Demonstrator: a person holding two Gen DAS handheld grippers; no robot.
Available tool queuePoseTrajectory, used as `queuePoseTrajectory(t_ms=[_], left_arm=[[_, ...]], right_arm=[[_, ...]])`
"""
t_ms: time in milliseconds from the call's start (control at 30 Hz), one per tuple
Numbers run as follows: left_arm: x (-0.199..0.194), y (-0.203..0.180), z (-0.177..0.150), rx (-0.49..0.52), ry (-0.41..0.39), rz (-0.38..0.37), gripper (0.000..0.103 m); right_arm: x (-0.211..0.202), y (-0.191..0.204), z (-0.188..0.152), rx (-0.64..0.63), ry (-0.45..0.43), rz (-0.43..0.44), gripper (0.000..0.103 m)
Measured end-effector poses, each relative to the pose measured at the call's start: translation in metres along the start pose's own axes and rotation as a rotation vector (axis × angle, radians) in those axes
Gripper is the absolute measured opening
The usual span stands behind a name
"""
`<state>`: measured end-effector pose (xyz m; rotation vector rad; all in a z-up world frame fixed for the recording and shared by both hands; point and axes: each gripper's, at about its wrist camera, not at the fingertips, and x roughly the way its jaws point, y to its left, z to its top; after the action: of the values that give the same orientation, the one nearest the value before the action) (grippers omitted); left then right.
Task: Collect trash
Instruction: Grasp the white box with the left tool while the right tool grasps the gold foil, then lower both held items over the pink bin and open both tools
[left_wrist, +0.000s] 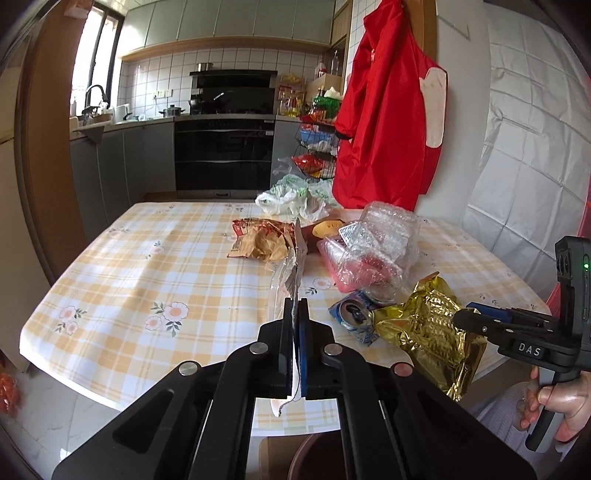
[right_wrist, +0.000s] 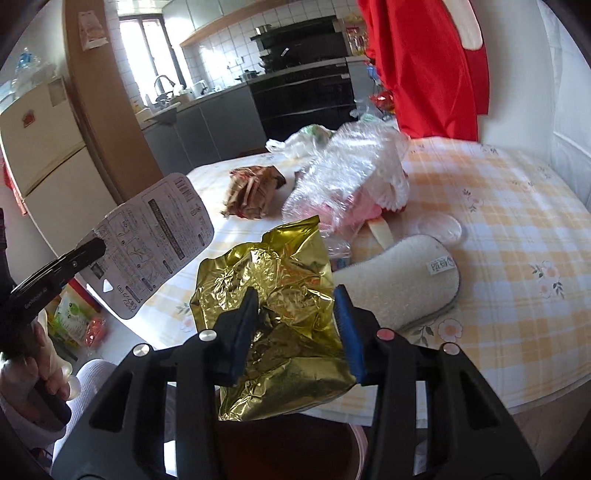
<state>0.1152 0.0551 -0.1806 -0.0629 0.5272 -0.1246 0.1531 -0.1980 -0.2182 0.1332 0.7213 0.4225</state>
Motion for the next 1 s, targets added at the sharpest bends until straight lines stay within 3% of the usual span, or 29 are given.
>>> queuePoseTrajectory(t_ms=[267,767,833,933,1000], left_arm=[[-0.037,-0.017,-0.016,0.006,-0.023,-0.014,0.003],[-0.068,-0.026,-0.026,0.009,-0.031,-0.024,0.003],[-0.07,-0.027,-0.028,0.011,-0.031,-0.027,0.003],[-0.072,-0.028,-0.03,0.006,-0.029,-0.032,0.003],[-0.072,-0.026,-0.032,-0.016,-0.014,-0.049,0.003]], right_arm=[[-0.037,0.016,-0.026,-0.054,-0.011,0.023,0.044],[-0.049,0.034,-0.046,-0.073,0.047,0.091,0.048],[-0.048,0.035,-0.046,-0.062,0.058,0.089,0.065],[-0.05,0.033,-0.045,-0.043,0.045,0.066,0.076],[-0.052,0.029,-0.044,-0.027,0.029,0.02,0.094]])
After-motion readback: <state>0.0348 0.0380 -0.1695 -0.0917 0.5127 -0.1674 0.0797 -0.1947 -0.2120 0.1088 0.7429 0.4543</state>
